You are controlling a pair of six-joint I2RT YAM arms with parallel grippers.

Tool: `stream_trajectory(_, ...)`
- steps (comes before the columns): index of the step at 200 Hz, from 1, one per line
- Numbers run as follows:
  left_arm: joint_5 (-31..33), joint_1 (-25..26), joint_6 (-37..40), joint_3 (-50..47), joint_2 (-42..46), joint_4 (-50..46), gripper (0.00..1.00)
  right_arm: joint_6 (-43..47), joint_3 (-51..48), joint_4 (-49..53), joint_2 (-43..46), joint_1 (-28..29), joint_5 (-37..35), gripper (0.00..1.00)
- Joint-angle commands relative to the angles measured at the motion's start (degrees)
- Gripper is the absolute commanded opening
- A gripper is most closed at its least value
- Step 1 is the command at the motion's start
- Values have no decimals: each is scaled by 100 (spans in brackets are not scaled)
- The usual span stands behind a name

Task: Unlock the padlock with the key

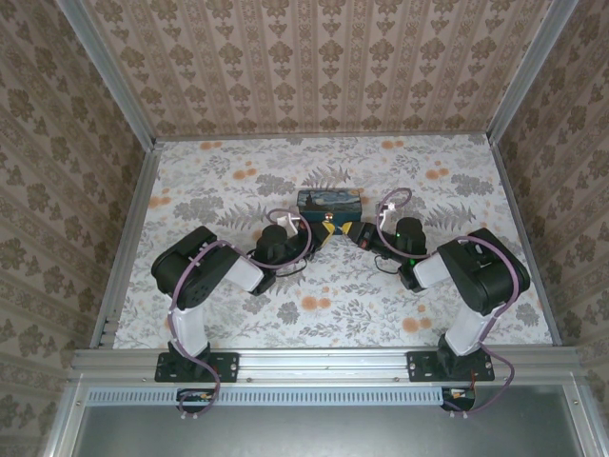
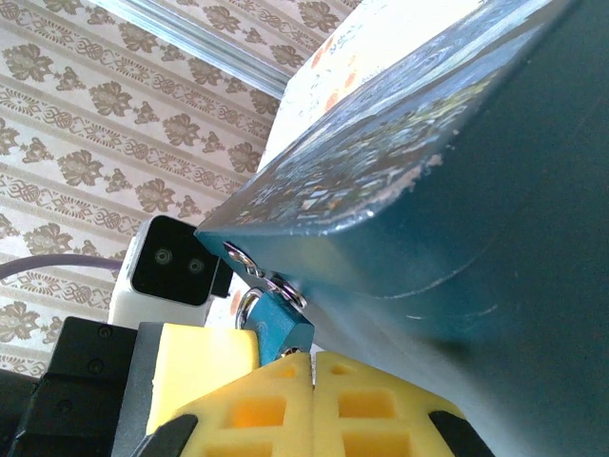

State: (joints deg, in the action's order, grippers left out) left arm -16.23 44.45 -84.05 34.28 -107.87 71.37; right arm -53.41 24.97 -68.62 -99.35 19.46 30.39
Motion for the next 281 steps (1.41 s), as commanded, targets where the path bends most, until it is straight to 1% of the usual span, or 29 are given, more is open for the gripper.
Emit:
stream_trajectory(1,-913,446,-45,193,-14,312,0,193,88,-302,166,103,74,0)
stream_trajectory(31,-917,447,-67,183,-6,307,0,-212,85,-415,90,101,89,0)
stream_trajectory(45,-917,449,-102,166,10,306,0,-221,69,-363,144,101,120,0)
stream_trajectory(73,-952,451,-197,137,3,302,0,309,132,491,455,101,90,0)
stream_trajectory(113,-970,460,-257,112,37,312,0,1057,297,1457,826,106,39,0)
stream_trajectory(126,-970,460,-265,122,55,309,0,1245,308,1585,889,114,12,0)
stream_trajectory(142,-961,474,-285,140,65,307,0,1257,315,1542,853,115,50,0)
stream_trajectory(170,-962,494,-421,188,34,312,0,838,289,1068,653,110,116,0)
stream_trajectory(214,-939,512,-584,244,21,311,0,-649,350,-102,103,112,233,0)
stream_trajectory(236,-929,512,-620,245,33,316,0,-1170,384,-496,-148,112,239,0)
stream_trajectory(252,-919,513,-637,236,38,314,0,-1352,414,-576,-250,111,253,0)
stream_trajectory(281,-915,506,-673,227,24,313,0,-1313,456,-410,-265,115,330,0)
